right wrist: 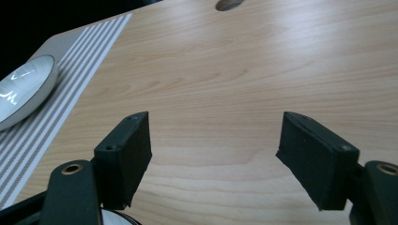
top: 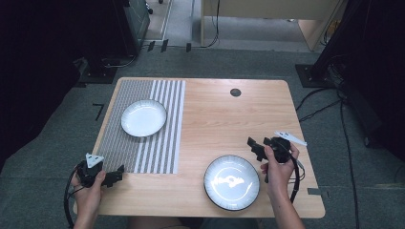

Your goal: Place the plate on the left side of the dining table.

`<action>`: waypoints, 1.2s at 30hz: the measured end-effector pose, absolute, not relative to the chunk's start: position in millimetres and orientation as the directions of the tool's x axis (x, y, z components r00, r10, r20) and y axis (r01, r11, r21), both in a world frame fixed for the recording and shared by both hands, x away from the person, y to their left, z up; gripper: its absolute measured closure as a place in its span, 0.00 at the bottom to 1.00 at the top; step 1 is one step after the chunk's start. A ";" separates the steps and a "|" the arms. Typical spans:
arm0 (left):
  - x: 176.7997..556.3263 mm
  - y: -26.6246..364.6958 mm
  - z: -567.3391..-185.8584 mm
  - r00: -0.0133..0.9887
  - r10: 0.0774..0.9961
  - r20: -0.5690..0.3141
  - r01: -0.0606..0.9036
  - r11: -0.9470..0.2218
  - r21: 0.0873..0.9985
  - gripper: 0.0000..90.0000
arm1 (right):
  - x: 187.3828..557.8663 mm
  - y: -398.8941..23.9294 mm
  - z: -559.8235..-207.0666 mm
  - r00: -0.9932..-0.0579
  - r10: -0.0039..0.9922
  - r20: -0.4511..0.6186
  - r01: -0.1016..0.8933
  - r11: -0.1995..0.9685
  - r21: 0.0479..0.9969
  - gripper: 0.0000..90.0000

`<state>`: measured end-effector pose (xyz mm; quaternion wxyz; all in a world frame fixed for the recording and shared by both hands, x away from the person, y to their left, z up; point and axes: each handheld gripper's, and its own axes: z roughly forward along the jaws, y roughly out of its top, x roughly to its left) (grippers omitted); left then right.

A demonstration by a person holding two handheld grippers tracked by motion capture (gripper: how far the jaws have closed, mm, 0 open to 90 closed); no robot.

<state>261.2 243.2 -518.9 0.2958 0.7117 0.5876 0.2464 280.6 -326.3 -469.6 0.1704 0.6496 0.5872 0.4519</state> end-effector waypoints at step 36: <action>261.3 243.1 -518.9 0.189 0.982 0.003 0.691 -0.135 0.710 0.00 | 215.5 -423.7 -515.0 0.119 0.933 0.339 0.649 -0.331 0.685 0.29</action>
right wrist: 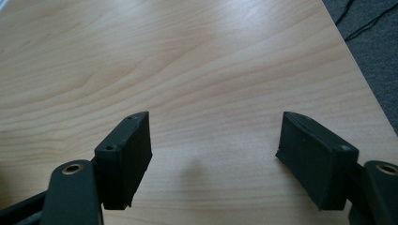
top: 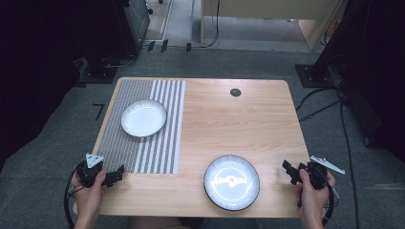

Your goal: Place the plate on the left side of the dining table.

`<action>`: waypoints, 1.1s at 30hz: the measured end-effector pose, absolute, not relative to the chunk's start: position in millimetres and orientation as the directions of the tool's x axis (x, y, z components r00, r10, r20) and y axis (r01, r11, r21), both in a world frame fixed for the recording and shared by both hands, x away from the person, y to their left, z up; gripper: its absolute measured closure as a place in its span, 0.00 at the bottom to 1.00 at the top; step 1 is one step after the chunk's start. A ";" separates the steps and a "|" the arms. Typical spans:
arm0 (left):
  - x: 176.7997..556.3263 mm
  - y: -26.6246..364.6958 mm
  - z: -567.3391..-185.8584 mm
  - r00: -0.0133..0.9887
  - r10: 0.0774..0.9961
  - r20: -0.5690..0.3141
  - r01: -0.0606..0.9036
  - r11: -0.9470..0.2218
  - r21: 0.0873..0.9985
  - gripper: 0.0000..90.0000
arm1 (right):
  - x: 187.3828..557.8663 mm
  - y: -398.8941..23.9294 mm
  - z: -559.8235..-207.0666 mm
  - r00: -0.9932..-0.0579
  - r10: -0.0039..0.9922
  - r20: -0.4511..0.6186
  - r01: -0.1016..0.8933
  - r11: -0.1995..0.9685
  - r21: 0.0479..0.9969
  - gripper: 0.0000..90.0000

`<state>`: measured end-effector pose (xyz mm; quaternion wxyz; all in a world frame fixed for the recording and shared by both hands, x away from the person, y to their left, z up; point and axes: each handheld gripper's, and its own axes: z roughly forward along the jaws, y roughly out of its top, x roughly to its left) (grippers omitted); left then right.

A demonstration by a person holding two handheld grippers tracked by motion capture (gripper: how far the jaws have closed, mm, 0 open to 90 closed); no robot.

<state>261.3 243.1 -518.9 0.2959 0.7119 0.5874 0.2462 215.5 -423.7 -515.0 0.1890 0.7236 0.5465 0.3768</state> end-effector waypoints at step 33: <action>261.4 243.2 -518.9 0.189 0.982 0.002 0.691 -0.135 0.710 0.00 | 211.8 -388.9 -525.7 0.078 0.997 0.030 0.686 -0.075 0.724 0.08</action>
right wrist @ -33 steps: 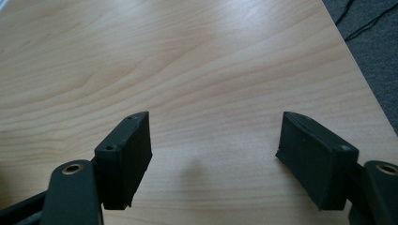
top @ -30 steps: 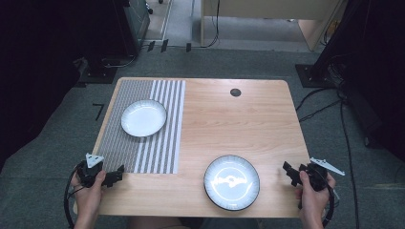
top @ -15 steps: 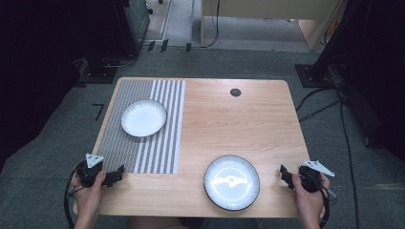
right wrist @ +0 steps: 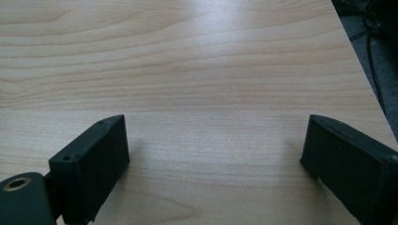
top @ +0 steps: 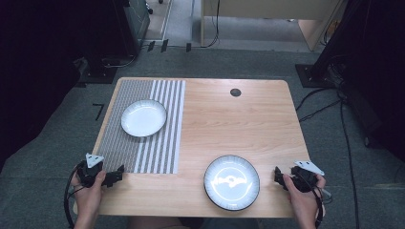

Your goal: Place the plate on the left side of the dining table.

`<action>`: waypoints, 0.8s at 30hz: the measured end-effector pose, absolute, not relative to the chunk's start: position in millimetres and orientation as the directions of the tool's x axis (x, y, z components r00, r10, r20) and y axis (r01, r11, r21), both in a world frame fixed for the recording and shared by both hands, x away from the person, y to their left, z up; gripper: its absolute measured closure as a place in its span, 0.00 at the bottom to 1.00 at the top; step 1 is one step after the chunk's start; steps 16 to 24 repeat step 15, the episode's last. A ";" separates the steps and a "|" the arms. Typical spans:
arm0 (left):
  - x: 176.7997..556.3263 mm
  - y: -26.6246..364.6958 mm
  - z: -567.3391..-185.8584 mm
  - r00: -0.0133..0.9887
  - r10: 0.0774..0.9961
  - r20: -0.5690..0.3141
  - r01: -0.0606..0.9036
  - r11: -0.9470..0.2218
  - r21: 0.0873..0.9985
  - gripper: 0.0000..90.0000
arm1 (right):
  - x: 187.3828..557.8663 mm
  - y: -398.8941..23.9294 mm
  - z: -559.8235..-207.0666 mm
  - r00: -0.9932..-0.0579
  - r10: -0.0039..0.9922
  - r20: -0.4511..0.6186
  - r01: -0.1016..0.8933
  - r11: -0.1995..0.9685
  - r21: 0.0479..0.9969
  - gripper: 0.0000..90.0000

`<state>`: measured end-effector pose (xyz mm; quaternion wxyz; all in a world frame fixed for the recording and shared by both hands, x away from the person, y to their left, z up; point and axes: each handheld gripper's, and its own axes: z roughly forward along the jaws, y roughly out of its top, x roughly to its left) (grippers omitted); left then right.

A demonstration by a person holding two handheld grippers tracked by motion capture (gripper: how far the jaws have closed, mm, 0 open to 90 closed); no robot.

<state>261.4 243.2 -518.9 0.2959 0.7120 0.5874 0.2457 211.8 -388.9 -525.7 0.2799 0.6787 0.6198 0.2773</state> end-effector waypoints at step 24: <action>261.9 243.4 -518.9 0.190 0.982 -0.001 0.691 -0.132 0.711 0.00 | 212.4 -388.3 -525.7 0.080 0.996 0.029 0.688 -0.076 0.722 0.07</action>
